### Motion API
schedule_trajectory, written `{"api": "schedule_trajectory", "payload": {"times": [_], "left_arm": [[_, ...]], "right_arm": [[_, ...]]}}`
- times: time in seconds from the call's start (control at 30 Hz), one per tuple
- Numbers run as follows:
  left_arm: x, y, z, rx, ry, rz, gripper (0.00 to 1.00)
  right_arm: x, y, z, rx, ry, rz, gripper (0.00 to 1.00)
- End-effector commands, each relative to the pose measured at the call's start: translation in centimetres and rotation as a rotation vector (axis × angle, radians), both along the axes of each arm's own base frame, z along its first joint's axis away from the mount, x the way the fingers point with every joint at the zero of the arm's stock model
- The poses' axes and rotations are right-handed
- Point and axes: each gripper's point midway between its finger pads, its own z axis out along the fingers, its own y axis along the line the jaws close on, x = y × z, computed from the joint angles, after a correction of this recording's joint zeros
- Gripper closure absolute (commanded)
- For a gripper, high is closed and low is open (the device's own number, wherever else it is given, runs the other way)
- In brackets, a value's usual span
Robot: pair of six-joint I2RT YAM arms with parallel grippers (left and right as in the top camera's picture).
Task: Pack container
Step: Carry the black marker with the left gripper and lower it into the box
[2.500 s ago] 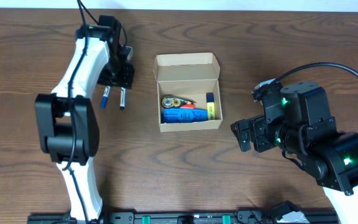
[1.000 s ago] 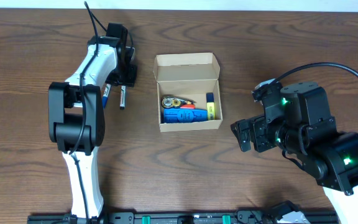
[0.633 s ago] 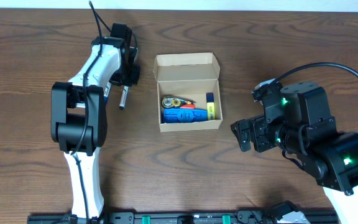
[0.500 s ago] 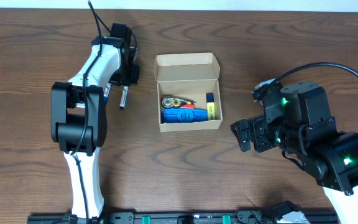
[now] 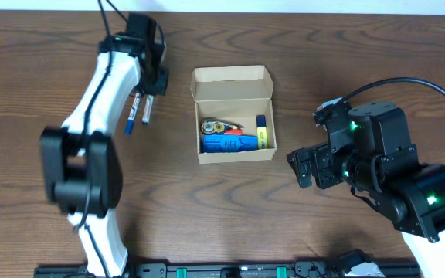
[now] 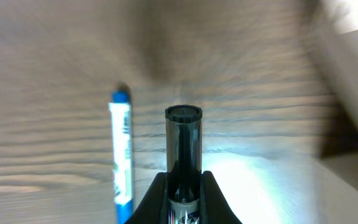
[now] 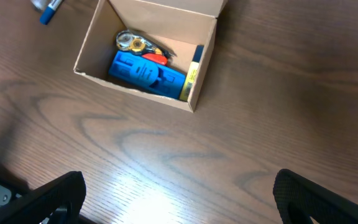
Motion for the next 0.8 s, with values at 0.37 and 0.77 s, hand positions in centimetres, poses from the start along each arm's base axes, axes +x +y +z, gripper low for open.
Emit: {"api": "schedule_trajectory", "payload": {"times": [0.37,0.77], "left_arm": [[-8.8,-16.0,7.5,-0.036,-0.156,-0.994,0.94],[-15.0,-20.2,3.8,0.033,-0.029,-1.450,0.94]], "right_arm": [[0.1,-0.1,0.5,-0.002,-0.015,0.000,0.01],[0.1,-0.1,0.5,-0.002,-0.015,0.000,0.01]]}}
